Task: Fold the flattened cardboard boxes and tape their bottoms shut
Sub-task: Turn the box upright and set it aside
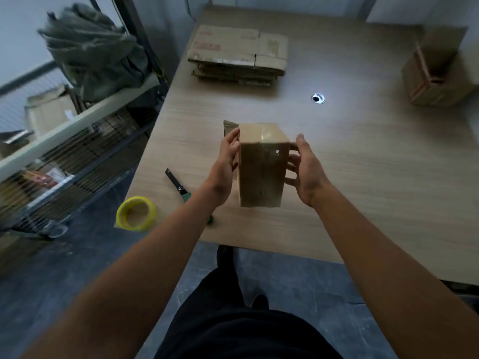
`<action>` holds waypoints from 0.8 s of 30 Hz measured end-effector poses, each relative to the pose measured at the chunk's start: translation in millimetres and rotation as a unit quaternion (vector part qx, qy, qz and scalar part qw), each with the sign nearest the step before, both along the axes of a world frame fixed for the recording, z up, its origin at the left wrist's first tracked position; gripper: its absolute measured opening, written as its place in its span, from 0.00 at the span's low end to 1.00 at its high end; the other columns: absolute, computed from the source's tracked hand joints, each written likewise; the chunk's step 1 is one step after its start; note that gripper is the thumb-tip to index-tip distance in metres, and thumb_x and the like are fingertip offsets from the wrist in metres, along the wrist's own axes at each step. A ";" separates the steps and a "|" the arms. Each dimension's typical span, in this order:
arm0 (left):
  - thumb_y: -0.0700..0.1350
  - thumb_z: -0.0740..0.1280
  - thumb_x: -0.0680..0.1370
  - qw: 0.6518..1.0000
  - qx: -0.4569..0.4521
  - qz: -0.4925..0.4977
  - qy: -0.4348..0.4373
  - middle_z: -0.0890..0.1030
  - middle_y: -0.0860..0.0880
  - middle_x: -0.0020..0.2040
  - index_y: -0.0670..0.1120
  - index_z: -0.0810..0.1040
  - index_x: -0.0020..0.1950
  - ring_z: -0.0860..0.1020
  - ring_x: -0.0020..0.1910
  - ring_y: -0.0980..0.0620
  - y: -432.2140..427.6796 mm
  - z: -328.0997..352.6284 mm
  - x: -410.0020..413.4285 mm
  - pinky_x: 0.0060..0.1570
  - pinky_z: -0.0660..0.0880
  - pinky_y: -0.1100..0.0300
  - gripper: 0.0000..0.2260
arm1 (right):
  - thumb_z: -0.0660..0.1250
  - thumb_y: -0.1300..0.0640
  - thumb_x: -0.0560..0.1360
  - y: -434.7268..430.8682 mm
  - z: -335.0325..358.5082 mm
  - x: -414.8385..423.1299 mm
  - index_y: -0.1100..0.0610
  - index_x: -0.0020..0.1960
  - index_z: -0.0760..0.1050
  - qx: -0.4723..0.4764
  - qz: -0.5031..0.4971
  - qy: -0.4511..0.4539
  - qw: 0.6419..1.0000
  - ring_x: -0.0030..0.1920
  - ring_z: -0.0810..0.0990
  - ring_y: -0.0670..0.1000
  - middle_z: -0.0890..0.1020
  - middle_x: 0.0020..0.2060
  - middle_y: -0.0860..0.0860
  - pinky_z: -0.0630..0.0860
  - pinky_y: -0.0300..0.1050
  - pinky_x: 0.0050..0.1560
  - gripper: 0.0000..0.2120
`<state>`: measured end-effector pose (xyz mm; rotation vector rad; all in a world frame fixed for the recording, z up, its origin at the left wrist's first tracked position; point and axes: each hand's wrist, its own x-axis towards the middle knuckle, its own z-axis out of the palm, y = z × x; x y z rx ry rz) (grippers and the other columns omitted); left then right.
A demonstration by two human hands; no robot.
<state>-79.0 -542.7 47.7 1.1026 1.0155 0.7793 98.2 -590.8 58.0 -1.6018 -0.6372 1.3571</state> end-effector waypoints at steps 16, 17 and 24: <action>0.41 0.65 0.82 0.967 0.019 0.006 0.254 0.73 0.43 0.71 0.53 0.58 0.76 0.75 0.65 0.52 -107.9 -49.8 -41.0 0.68 0.73 0.49 0.27 | 0.72 0.40 0.74 -113.1 -49.3 -53.2 0.52 0.76 0.58 -0.091 0.036 -0.265 0.959 0.62 0.78 0.59 0.77 0.64 0.58 0.76 0.51 0.59 0.38; 0.39 0.66 0.80 0.946 0.104 -0.025 0.305 0.65 0.43 0.75 0.53 0.56 0.79 0.68 0.69 0.54 -106.8 -51.7 -44.6 0.72 0.66 0.53 0.31 | 0.71 0.43 0.75 -111.4 -50.0 -54.9 0.53 0.75 0.59 -0.092 0.039 -0.286 0.953 0.60 0.79 0.59 0.78 0.61 0.58 0.76 0.50 0.57 0.36; 0.71 0.63 0.76 0.791 0.276 -0.259 0.481 0.48 0.53 0.83 0.58 0.69 0.76 0.36 0.81 0.44 -73.7 -57.1 -64.1 0.78 0.44 0.40 0.31 | 0.53 0.42 0.74 -99.0 -53.4 -45.2 0.55 0.59 0.75 -0.109 -0.043 -0.226 0.967 0.55 0.79 0.61 0.81 0.54 0.57 0.78 0.65 0.59 0.24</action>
